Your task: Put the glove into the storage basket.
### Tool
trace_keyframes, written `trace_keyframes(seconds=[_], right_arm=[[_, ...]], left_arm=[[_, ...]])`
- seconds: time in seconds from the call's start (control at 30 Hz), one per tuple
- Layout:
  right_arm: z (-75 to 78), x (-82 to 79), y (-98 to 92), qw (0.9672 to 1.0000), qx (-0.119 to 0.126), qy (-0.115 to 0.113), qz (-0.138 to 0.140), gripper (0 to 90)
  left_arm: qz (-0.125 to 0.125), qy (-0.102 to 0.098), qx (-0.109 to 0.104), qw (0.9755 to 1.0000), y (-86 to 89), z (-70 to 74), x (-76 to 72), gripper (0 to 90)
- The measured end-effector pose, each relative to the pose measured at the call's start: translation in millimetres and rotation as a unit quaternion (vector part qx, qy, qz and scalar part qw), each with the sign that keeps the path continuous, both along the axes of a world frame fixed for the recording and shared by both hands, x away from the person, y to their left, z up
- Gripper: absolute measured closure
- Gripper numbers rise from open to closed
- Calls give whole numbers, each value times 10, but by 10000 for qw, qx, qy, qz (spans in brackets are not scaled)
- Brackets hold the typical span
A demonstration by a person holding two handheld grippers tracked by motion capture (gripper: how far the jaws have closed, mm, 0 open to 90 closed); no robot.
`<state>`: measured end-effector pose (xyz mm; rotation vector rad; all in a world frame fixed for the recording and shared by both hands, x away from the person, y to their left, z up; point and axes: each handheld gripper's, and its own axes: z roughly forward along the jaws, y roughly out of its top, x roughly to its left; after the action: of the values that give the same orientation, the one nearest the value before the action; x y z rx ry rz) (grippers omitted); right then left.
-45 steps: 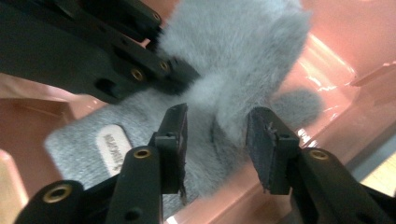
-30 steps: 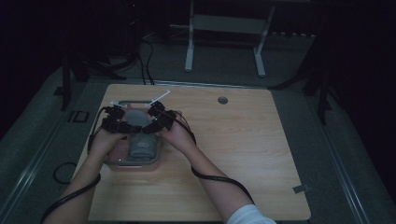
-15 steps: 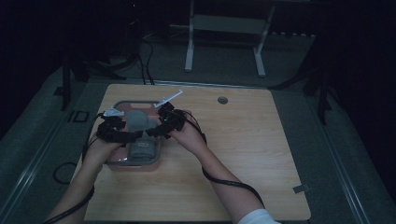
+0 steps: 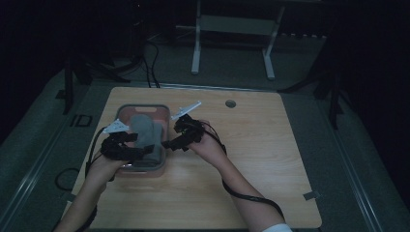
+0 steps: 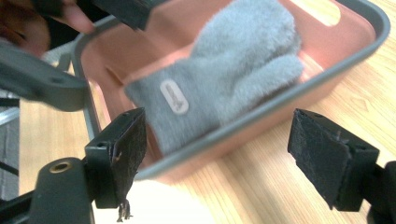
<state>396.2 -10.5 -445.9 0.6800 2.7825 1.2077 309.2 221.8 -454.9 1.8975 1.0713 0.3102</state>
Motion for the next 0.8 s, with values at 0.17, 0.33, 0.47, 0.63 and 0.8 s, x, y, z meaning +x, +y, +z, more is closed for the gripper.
trace_keyframes(seconds=[0.17, 0.33, 0.47, 0.63, 0.8], right_arm=[[-19, -39, -137, 10000, -6, -71, 3, 196], [-25, -82, -249, 9999, 27, -103, 23, 196], [-50, -126, -343, 9999, 24, -142, 83, 195], [-134, -186, -456, 9997, -15, -203, 167, 187], [-220, -241, -578, 9992, -10, -296, 276, 159]], left_arm=[[-320, -66, -29, 9995, -150, 65, -97, 154], [-696, -158, -3, 9974, -318, 80, -212, 154], [-957, -147, -50, 9953, -451, 54, -310, 154], [-1246, -203, -54, 9920, -601, 52, -404, 154], [-1670, -254, -116, 9856, -761, -14, -470, 154]])
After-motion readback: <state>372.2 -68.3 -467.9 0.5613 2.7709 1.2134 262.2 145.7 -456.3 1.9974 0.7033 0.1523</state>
